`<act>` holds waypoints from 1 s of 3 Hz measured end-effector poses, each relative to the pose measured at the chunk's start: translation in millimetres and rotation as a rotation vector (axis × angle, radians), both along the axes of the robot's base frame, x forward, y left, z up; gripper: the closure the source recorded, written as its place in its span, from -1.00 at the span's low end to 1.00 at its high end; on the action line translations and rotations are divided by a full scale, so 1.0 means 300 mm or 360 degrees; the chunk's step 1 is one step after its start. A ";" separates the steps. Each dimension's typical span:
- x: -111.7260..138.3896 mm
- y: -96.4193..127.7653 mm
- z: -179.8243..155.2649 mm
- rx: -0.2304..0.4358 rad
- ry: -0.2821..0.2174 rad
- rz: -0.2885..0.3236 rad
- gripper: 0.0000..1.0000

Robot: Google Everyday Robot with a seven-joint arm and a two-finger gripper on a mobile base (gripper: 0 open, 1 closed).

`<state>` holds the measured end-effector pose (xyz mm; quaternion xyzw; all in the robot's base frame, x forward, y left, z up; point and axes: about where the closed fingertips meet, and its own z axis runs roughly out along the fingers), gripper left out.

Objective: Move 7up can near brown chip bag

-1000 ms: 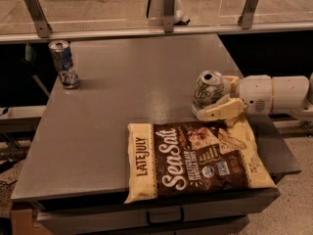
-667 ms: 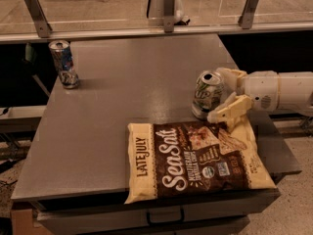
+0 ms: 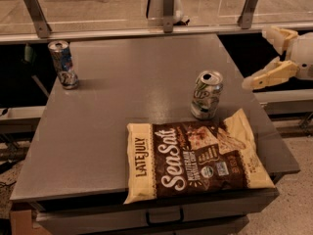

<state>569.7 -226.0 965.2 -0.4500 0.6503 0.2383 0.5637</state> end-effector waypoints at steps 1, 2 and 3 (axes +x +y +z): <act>-0.002 -0.152 0.242 -0.0061 -0.0280 -0.0211 -1.00; -0.053 -0.282 0.468 -0.0100 -0.0572 -0.0468 -1.00; -0.036 -0.329 0.495 -0.0094 -0.0614 -0.0563 -1.00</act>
Offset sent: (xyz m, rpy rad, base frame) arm -0.0492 -0.1550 0.2253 -0.0873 -0.5959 -0.5666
